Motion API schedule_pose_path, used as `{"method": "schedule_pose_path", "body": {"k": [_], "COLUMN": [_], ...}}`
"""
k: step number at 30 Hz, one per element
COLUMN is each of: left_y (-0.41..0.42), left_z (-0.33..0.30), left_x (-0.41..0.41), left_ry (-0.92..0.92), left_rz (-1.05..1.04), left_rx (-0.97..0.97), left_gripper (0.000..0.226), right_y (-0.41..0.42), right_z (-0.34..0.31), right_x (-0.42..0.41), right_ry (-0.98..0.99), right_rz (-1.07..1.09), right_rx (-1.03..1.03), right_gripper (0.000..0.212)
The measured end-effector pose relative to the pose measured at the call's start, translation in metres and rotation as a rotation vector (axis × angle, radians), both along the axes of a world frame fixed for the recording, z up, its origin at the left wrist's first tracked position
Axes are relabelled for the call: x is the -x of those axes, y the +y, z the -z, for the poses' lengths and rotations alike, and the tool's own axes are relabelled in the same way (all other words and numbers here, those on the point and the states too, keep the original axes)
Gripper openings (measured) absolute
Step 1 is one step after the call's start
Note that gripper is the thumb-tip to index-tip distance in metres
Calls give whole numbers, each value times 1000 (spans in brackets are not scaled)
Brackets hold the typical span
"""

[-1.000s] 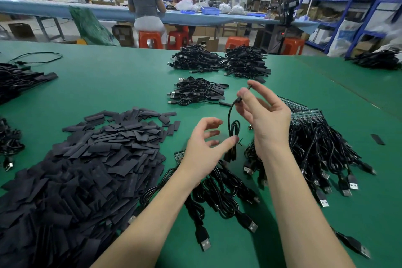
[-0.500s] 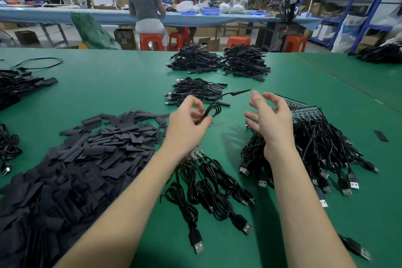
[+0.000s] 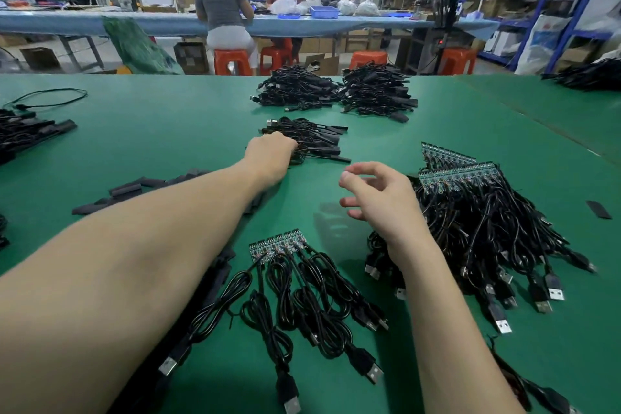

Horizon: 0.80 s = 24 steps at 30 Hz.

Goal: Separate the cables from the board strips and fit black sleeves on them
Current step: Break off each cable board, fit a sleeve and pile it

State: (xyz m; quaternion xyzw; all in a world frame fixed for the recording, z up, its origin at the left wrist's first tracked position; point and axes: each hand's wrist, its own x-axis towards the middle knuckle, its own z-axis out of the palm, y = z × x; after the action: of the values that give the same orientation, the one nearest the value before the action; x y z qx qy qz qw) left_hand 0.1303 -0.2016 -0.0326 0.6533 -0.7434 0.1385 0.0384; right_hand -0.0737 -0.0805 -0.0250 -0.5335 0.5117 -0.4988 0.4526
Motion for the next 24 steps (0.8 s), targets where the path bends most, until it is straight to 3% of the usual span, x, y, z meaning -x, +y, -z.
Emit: {"method": "schedule_pose_path", "body": {"k": [15, 20, 24], "left_y": [32, 73, 118], "left_z": [0, -12, -8], "left_x": [-7, -1, 6], "left_ry": [371, 617, 682], "left_rz": [16, 19, 16], "left_rx": [-102, -129, -291], "left_gripper": [22, 16, 12], "right_y": [6, 9, 12], "right_z": [7, 5, 2], "right_x": [-14, -23, -23], "right_ry": [472, 730, 683], "right_rz": [-207, -291, -286], "right_rx": [-52, -177, -245], "right_gripper": [4, 22, 19]}}
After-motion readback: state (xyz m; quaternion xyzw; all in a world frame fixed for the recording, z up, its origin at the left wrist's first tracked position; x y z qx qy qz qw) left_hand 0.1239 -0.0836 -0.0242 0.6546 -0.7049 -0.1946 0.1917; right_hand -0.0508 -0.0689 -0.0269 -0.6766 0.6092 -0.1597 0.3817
